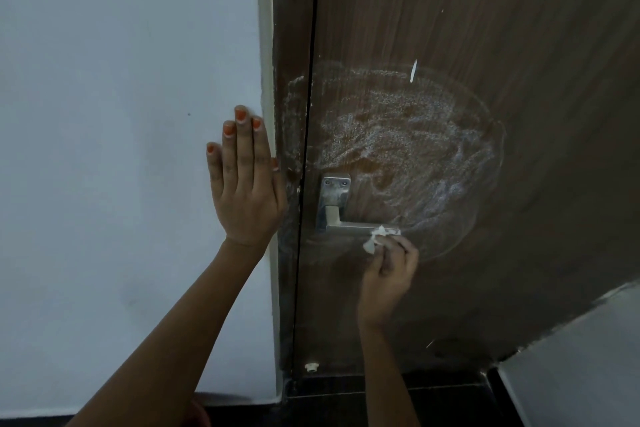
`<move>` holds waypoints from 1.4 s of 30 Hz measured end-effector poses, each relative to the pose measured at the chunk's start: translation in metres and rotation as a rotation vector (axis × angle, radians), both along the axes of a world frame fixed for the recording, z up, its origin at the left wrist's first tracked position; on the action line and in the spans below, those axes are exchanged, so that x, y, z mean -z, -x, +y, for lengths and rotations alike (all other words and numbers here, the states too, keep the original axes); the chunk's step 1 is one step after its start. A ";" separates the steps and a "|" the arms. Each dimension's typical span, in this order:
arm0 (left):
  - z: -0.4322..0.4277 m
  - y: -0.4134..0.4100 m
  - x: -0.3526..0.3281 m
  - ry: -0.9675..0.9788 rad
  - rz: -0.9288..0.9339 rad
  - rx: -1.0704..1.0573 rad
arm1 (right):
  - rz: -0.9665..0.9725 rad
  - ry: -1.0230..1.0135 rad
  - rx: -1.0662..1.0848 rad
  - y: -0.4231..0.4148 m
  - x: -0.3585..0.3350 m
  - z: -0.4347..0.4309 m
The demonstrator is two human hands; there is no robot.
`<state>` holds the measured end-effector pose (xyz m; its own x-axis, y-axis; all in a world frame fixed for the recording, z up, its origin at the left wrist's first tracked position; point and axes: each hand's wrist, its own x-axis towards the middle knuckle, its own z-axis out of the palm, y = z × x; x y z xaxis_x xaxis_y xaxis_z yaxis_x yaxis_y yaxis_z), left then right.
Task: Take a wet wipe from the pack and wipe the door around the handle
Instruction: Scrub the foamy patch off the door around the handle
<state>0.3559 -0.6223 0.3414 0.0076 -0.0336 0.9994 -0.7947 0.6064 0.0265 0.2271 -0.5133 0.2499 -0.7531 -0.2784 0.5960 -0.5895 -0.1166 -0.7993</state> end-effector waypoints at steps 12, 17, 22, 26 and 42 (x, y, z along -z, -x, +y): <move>-0.001 -0.002 0.002 -0.008 -0.009 0.002 | 0.269 -0.130 -0.110 -0.027 -0.013 -0.006; -0.002 -0.001 0.003 -0.006 -0.009 0.002 | 0.192 -0.157 0.067 0.013 -0.019 0.005; -0.003 0.000 0.003 -0.007 -0.011 0.006 | 0.392 -0.227 -0.079 -0.026 -0.021 -0.011; -0.003 -0.001 0.003 -0.007 -0.022 0.006 | 0.590 -0.230 -0.142 -0.040 -0.026 -0.021; -0.002 -0.002 0.002 -0.014 -0.014 0.012 | 0.497 -0.172 -0.050 -0.010 -0.016 -0.007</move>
<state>0.3576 -0.6242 0.3390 -0.0069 -0.0475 0.9988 -0.7878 0.6154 0.0238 0.2372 -0.5205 0.2658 -0.3742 -0.4319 0.8207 -0.8995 -0.0461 -0.4344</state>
